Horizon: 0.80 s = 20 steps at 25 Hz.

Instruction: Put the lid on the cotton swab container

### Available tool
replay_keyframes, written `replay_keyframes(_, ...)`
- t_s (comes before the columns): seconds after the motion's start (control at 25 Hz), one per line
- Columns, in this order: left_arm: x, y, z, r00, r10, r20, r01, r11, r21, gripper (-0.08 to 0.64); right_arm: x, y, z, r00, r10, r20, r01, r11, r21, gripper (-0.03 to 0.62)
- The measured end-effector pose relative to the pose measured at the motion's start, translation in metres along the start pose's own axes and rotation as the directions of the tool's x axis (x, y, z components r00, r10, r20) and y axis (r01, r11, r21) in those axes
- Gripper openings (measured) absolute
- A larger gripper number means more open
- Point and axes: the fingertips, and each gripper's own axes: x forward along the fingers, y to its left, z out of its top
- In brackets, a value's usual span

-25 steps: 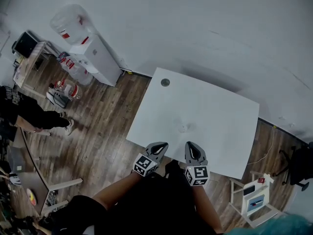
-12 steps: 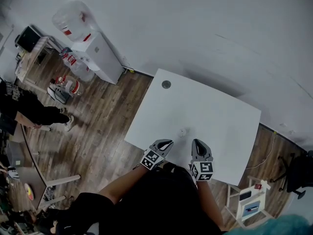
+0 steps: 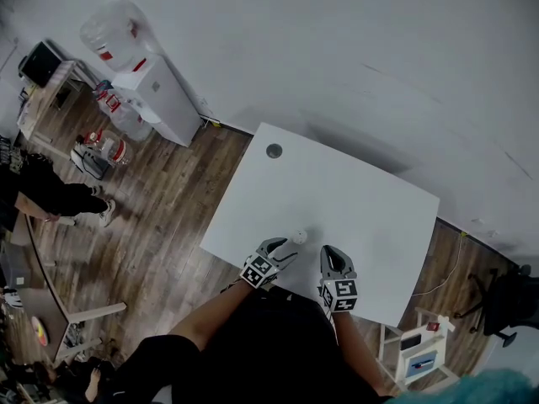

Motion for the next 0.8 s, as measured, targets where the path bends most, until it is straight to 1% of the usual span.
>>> replay_keyframes(0.12, 0.014, 0.004, -0.002, 1.000, 0.022, -0.014, -0.022, 1.000, 0.011, 0.265, 0.001, -0.004, -0.008, 1.000, 0.014, -0.027, -0.014, 1.000, 0.005, 0.034)
replay_keyframes(0.24, 0.024, 0.013, -0.007, 0.999, 0.030, -0.045, -0.028, 0.999, 0.046, 0.286, 0.007, -0.005, -0.012, 0.999, 0.015, -0.045, -0.015, 1.000, 0.018, 0.034)
replay_keyframes(0.32, 0.031, 0.019, -0.018, 0.997, 0.022, -0.076, -0.016, 0.997, 0.076, 0.290, 0.013, -0.005, -0.014, 0.999, 0.016, -0.046, -0.015, 1.000, 0.021, 0.034)
replay_keyframes(0.44, 0.045, 0.014, -0.016, 0.996, -0.007, -0.087, 0.018, 0.992, 0.127, 0.288, 0.017, -0.010, -0.019, 0.998, 0.013, -0.062, -0.013, 1.000, 0.006, 0.034)
replay_keyframes(0.52, 0.047, 0.012, -0.015, 0.995, -0.010, -0.097, 0.023, 0.991, 0.133, 0.288, 0.018, -0.009, -0.020, 0.997, 0.013, -0.072, -0.013, 1.000, 0.003, 0.033)
replay_keyframes(0.72, 0.046, 0.021, -0.018, 0.991, 0.011, -0.131, 0.010, 0.986, 0.164, 0.288, 0.021, -0.008, -0.022, 0.997, 0.015, -0.081, -0.014, 1.000, 0.008, 0.034)
replay_keyframes(0.8, 0.049, 0.025, -0.023, 0.989, 0.011, -0.145, 0.013, 0.987, 0.161, 0.288, 0.021, -0.011, -0.027, 0.996, 0.008, -0.091, -0.007, 1.000, 0.015, 0.034)
